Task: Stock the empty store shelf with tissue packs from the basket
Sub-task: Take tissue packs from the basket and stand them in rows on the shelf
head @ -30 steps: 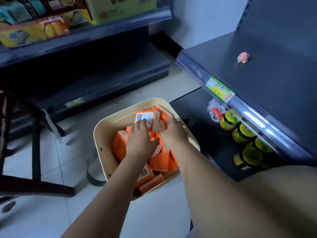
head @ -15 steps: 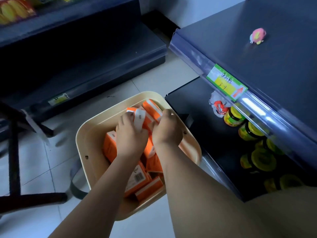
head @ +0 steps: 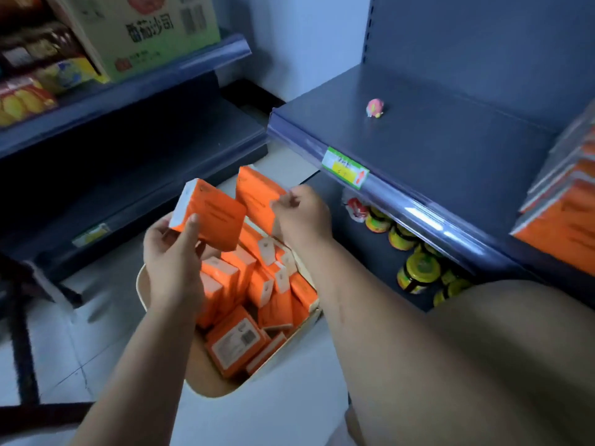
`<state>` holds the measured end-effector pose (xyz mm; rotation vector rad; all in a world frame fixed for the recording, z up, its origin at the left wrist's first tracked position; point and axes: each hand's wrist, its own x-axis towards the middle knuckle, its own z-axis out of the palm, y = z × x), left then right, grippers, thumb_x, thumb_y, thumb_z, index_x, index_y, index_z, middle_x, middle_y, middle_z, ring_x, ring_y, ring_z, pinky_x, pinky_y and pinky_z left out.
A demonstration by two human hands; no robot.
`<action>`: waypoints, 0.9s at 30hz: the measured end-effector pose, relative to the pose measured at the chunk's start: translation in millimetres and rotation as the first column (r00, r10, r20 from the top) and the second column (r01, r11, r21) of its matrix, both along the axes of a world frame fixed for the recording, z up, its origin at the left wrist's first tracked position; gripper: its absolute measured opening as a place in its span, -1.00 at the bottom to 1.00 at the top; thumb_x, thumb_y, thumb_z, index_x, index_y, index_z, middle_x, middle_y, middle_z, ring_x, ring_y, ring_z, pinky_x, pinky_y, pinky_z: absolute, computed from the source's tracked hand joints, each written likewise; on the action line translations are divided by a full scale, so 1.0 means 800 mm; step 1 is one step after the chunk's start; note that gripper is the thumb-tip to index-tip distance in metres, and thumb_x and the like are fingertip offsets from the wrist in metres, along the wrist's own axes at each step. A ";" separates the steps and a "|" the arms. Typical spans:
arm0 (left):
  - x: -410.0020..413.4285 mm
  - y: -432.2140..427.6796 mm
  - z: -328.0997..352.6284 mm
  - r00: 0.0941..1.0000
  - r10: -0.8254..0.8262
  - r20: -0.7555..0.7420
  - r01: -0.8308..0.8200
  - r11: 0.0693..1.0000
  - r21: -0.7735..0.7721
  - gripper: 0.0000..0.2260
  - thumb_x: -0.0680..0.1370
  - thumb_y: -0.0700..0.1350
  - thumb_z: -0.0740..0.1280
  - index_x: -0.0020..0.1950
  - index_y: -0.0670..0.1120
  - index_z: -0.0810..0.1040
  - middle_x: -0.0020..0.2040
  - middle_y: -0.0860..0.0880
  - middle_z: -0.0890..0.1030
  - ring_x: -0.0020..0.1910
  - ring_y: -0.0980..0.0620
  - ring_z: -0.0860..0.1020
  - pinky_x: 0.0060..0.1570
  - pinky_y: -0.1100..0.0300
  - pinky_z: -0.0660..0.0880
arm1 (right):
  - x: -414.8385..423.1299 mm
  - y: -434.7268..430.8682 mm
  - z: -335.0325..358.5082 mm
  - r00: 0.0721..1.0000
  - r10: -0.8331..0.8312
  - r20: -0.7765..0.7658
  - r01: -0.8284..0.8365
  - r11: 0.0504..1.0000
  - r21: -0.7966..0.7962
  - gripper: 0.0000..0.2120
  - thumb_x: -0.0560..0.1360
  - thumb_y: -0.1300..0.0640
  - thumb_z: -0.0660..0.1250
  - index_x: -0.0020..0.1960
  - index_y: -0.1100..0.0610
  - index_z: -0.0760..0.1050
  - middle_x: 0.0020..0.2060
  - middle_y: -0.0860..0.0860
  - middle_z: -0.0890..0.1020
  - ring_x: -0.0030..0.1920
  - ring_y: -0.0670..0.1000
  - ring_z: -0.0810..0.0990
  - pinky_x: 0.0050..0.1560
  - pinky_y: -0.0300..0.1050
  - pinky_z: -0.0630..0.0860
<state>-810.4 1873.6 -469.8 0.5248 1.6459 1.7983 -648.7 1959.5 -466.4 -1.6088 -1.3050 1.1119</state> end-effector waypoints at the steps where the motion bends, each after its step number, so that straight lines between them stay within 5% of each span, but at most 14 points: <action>1: 0.004 -0.002 0.016 0.998 -0.060 0.036 0.057 0.997 0.056 -0.66 0.61 -0.17 0.44 0.37 -0.19 0.51 0.04 -0.06 0.71 -0.02 0.02 0.72 -0.11 0.19 0.66 | 0.008 -0.004 0.017 0.995 -0.043 -0.093 0.043 0.999 -0.007 -0.89 0.50 0.03 0.41 -0.04 0.04 0.52 -0.31 -0.10 0.68 -0.26 -0.07 0.67 -0.23 -0.19 0.47; 5: 0.031 -0.002 0.071 0.955 -0.296 0.021 0.287 0.940 0.183 -0.56 0.56 -0.33 0.42 0.41 -0.35 0.41 0.08 -0.25 0.66 0.02 -0.11 0.69 0.08 0.01 0.66 | 0.050 -0.036 0.078 0.935 -0.108 -0.337 0.109 0.994 -0.017 -0.82 0.39 0.01 0.49 -0.15 0.05 0.52 -0.34 -0.06 0.61 -0.31 -0.02 0.58 -0.22 -0.09 0.53; 8: 0.062 -0.005 0.109 0.911 -0.413 -0.013 0.405 0.887 0.224 -0.57 0.54 -0.37 0.39 0.40 -0.30 0.45 0.21 -0.37 0.62 0.15 -0.22 0.67 0.22 -0.11 0.61 | 0.093 -0.067 0.126 0.878 -0.108 -0.466 0.099 0.994 -0.043 -0.90 0.48 0.14 0.46 -0.15 0.10 0.54 -0.26 0.09 0.60 -0.26 0.07 0.56 -0.21 -0.04 0.56; 12: 0.124 -0.016 0.153 0.808 -0.581 -0.099 0.585 0.771 0.250 -0.55 0.50 -0.41 0.33 0.39 -0.24 0.49 0.29 -0.37 0.58 0.29 -0.34 0.60 0.25 -0.18 0.58 | 0.180 -0.112 0.192 0.842 -0.075 -0.534 0.083 0.997 -0.010 -0.91 0.54 0.22 0.39 -0.12 0.09 0.51 -0.32 0.06 0.59 -0.25 0.09 0.60 -0.23 -0.12 0.54; 19: 0.291 -0.042 0.207 0.585 -0.802 -0.117 0.775 0.511 0.371 -0.60 0.61 -0.18 0.27 0.41 -0.31 0.40 0.34 -0.30 0.59 0.34 -0.25 0.58 0.29 -0.15 0.57 | 0.374 -0.211 0.259 0.865 -0.141 -0.481 0.227 0.966 0.125 -0.90 0.49 0.19 0.43 -0.04 0.09 0.52 -0.19 0.07 0.64 -0.15 0.06 0.68 -0.09 -0.02 0.61; 23: 0.393 -0.058 0.212 0.486 -0.866 -0.116 0.824 0.411 0.389 -0.88 0.59 -0.26 0.29 0.10 -0.19 0.56 -0.02 -0.10 0.67 -0.02 -0.01 0.62 0.04 0.11 0.56 | 0.475 -0.289 0.249 0.863 -0.234 -0.449 0.348 0.918 0.190 -0.87 0.52 0.24 0.41 -0.01 0.03 0.59 -0.09 0.05 0.71 -0.01 0.07 0.70 0.03 0.00 0.58; 27: 0.471 -0.086 0.192 0.369 -0.909 -0.193 0.868 0.263 0.421 -0.57 0.42 -0.29 0.31 0.29 -0.21 0.49 0.05 -0.11 0.65 0.05 -0.07 0.60 0.09 0.00 0.55 | 0.543 -0.368 0.219 0.891 -0.359 -0.279 0.426 0.873 0.236 -0.61 0.30 0.19 0.37 0.12 0.03 0.62 -0.11 -0.07 0.70 -0.02 -0.05 0.66 0.08 0.03 0.60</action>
